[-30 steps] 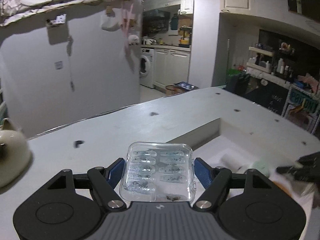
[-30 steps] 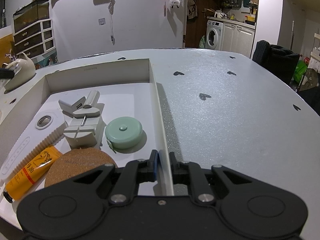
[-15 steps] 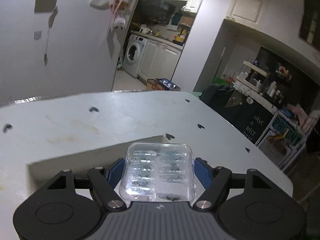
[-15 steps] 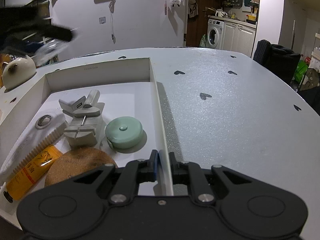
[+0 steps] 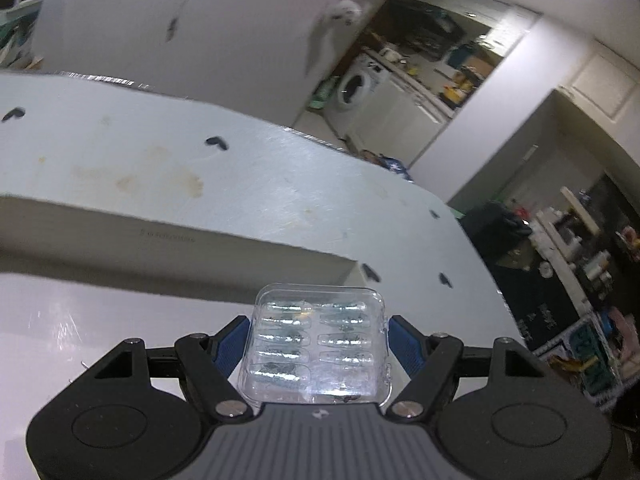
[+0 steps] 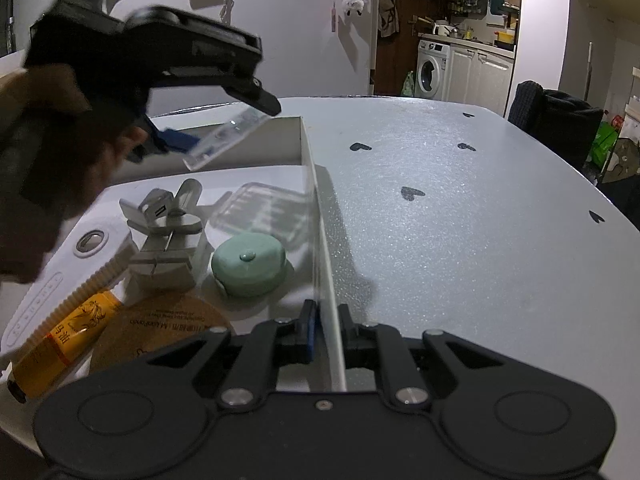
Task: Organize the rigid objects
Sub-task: 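Carry the clear plastic case into the box and release it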
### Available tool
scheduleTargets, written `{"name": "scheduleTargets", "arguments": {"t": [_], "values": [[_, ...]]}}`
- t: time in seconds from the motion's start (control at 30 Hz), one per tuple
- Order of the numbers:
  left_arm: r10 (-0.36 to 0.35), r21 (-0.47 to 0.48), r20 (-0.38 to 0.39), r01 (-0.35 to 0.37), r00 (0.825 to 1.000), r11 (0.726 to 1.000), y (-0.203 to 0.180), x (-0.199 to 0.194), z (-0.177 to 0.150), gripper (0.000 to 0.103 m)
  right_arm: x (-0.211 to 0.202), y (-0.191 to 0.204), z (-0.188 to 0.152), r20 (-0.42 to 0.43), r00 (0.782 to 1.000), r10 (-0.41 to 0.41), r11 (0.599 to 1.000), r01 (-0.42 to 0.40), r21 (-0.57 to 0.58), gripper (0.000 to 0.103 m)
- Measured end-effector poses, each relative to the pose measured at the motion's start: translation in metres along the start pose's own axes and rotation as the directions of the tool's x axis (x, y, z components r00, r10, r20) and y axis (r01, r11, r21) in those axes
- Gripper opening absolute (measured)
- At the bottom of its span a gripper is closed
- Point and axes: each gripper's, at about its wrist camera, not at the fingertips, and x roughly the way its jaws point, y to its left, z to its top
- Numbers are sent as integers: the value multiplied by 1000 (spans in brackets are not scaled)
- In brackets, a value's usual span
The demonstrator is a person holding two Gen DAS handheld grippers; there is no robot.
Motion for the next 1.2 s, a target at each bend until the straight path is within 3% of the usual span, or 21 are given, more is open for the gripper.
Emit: {"name": "scheduleTargets", "arguments": {"t": [0.2, 0.27, 0.33, 0.7, 1.2], "values": [[35, 5, 0, -35, 999, 999, 4, 11, -2, 78, -1, 0, -2, 6, 1000, 7, 1000, -7, 2, 12], [32, 12, -4, -32, 999, 999, 3, 11, -1, 90, -2, -1, -3, 8, 1000, 9, 1000, -9, 3, 12], [19, 0, -12, -19, 1000, 1000, 3, 10, -2, 93, -2, -1, -3, 9, 1000, 9, 1000, -9, 3, 12], [16, 65, -65, -11, 998, 998, 3, -7, -8, 96, -1, -1, -3, 11, 1000, 10, 1000, -10, 5, 12], [-53, 244, -58, 66, 997, 968, -16, -83, -22, 103, 1, -1, 0, -4, 1000, 5, 1000, -5, 4, 12]]}}
